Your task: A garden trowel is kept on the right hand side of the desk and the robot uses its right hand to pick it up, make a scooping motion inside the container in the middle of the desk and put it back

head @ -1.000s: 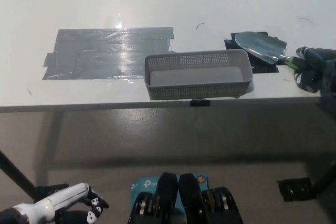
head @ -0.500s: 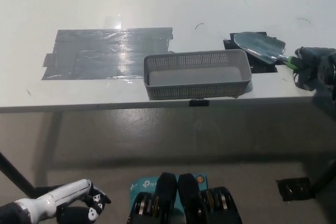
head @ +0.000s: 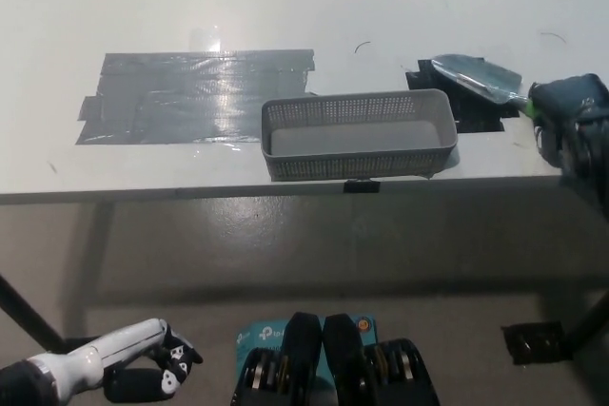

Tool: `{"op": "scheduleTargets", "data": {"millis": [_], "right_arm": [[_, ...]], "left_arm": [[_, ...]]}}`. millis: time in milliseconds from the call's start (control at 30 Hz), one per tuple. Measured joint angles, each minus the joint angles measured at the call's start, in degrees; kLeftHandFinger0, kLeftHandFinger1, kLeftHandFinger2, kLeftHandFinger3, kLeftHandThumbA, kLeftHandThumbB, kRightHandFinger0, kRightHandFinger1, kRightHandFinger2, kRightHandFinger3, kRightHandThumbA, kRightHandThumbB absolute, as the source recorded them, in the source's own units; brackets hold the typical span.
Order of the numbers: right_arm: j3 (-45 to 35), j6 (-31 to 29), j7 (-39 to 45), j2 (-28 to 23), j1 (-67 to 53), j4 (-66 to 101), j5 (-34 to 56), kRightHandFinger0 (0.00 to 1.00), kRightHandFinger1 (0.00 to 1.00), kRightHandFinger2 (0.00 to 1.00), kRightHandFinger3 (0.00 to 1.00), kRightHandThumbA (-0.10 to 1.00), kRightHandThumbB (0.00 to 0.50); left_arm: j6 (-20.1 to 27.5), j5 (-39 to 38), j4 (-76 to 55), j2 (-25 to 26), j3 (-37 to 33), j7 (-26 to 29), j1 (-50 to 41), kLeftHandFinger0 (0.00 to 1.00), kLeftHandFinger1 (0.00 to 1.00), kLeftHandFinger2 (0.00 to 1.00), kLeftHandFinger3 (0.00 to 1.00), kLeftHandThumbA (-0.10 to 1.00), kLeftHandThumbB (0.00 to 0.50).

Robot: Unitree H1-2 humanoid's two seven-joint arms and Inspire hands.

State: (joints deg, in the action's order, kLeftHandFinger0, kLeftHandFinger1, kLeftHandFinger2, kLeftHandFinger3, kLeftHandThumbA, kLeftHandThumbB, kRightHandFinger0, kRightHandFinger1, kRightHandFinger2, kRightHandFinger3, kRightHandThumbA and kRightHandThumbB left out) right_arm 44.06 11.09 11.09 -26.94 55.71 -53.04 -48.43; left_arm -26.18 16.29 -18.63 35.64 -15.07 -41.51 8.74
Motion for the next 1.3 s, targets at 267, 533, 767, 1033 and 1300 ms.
{"op": "scheduleTargets", "data": {"millis": [267,533,767,1033,1300], "right_arm": [[-2.9,-0.7,-13.5,0.3,-4.5,-0.1,-1.5,0.00,0.33,0.65,0.15,-0.10,0.000],[-8.9,-3.1,-21.9,2.0,-6.9,-2.6,0.2,0.00,0.22,0.44,0.64,-0.10,0.000],[-15.6,-4.3,-26.8,4.1,-10.4,-0.9,3.1,0.00,0.09,0.30,0.61,-0.10,0.000],[-15.8,-8.3,-26.3,1.9,-10.1,0.1,3.3,0.00,0.34,0.66,0.24,-0.10,0.000],[-14.7,-14.7,-22.2,-4.5,-4.3,-0.3,3.1,0.00,0.29,0.59,0.30,-0.10,0.000]], "left_arm": [[0.0,0.0,0.0,0.0,-0.1,0.0,0.0,0.80,0.71,0.76,0.77,1.00,0.500],[0.0,-0.1,0.0,0.0,-0.1,-0.5,0.0,0.84,0.72,0.77,0.80,1.00,0.500],[0.0,0.0,0.0,0.1,-0.2,-1.2,0.0,0.80,0.71,0.76,0.78,1.00,0.500],[0.0,0.3,0.0,0.1,-0.2,-1.9,-0.1,0.85,0.71,0.75,0.78,1.00,0.500],[0.0,0.8,0.0,0.1,-0.1,-2.7,-0.1,0.84,0.72,0.78,0.80,1.00,0.500]]}}
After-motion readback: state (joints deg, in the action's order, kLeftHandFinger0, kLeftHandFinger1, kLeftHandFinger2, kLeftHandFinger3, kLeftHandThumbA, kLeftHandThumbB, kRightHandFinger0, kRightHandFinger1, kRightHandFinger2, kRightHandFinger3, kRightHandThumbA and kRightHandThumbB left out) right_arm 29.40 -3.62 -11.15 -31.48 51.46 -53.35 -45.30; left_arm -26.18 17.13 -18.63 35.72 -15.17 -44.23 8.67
